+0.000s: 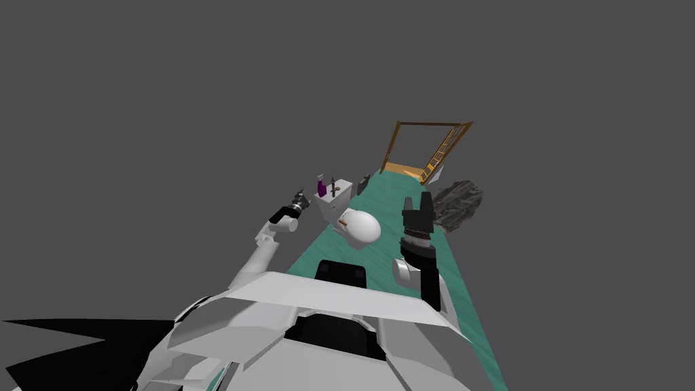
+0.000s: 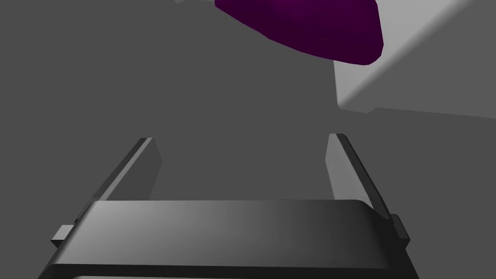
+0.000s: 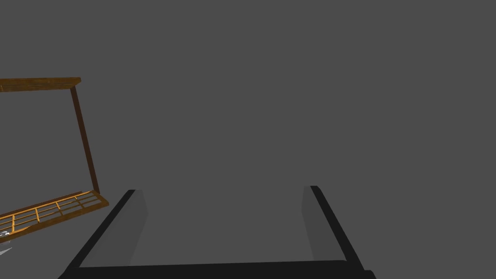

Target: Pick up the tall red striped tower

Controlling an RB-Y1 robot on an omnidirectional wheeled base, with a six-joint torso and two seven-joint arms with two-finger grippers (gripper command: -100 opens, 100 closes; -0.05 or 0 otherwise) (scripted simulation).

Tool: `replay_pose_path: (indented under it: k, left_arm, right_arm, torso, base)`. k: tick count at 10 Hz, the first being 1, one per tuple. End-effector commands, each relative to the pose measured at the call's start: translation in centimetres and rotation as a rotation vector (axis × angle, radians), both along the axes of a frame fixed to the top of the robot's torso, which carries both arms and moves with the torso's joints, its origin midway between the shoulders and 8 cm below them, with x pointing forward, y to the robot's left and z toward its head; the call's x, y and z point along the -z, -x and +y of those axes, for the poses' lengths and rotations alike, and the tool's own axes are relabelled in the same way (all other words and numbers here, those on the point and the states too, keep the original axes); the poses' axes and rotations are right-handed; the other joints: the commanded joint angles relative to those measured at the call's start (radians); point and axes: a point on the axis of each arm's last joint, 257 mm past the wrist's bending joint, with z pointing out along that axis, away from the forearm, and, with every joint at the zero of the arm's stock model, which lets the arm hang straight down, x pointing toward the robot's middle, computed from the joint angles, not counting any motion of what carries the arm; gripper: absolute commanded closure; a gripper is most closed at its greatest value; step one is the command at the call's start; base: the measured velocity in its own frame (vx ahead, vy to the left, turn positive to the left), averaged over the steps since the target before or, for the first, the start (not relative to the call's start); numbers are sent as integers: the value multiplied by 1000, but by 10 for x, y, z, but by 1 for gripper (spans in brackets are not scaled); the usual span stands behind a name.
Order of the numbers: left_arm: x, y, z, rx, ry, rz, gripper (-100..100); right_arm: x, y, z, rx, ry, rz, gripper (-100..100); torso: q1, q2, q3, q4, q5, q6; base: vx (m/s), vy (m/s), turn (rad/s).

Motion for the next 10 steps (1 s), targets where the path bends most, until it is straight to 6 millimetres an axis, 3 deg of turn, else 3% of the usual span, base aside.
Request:
replay_pose_path:
  k: [1,10]
  left_arm:
    - [9,-12,3,2,37,44,-100]
    - [51,-57,7,14,173,287,-100]
  right_arm:
    - [0,0,0,0,0,0,0]
    - [0,0,0,0,0,0,0]
  torso:
    - [0,0,0,0,0,0]
    - [-2,-2,-1,0,0,0]
  base:
    - [-8,-47,87]
    - [2,-57,58]
